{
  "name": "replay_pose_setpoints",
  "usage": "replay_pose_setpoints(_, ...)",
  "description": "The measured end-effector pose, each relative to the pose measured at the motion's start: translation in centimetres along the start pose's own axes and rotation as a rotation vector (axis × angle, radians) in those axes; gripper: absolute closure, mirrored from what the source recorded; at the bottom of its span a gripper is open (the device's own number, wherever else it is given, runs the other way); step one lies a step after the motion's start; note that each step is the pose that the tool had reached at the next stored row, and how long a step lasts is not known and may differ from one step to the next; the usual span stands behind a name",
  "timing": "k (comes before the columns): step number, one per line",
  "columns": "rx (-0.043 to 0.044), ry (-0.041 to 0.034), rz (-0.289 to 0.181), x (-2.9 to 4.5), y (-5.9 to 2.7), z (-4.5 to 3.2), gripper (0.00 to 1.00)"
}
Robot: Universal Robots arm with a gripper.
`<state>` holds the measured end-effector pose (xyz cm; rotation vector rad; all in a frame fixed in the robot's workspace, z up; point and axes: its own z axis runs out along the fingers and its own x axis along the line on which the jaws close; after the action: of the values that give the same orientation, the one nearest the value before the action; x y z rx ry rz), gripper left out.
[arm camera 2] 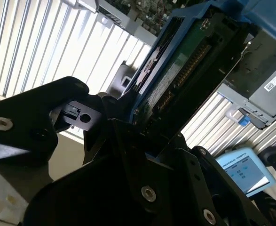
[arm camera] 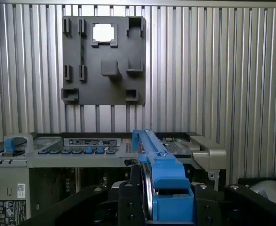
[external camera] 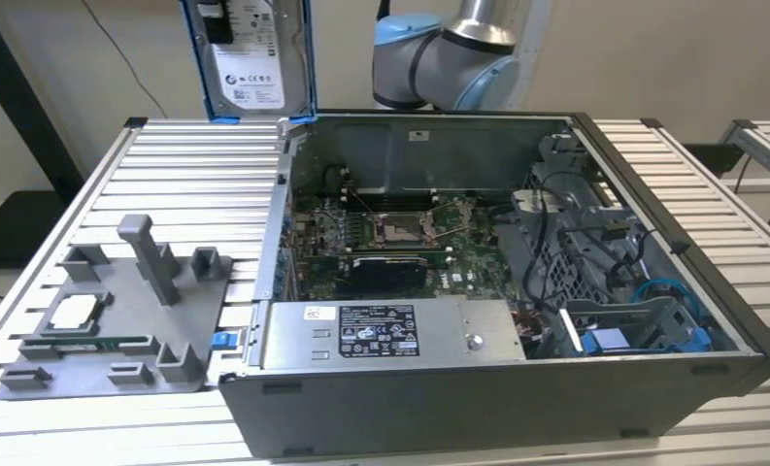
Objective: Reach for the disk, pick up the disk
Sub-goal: 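Pick up the disk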
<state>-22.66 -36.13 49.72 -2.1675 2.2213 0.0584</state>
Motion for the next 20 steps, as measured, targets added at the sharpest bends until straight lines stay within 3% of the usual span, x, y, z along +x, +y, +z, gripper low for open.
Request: replay_pose_setpoints(20, 0.0, 0.0, 0.0, -0.17, -6.83, 0.0, 1.0)
